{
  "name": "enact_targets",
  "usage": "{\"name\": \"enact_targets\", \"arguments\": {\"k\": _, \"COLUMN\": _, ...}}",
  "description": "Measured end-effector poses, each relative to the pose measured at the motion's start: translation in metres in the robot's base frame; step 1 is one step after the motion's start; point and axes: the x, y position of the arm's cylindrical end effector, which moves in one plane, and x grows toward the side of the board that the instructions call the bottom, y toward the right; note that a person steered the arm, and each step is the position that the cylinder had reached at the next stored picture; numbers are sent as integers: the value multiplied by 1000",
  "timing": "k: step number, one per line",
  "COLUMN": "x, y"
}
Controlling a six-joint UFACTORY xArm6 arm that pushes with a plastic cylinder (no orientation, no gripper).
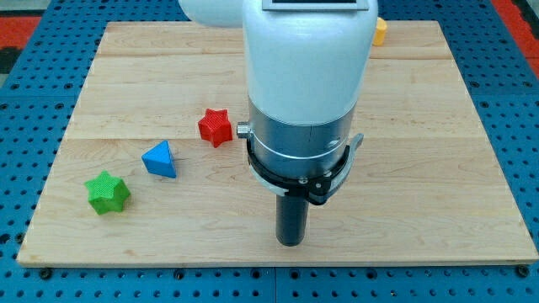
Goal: Move yellow heart slightly down
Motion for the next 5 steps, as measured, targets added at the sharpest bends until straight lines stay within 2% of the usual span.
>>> {"name": "enact_targets", "arguments": {"k": 3, "x": 15, "y": 6}}
{"name": "enact_targets", "arguments": {"k": 4, "x": -39, "y": 42}}
{"name": "enact_targets", "arguments": {"k": 5, "x": -159, "y": 101}}
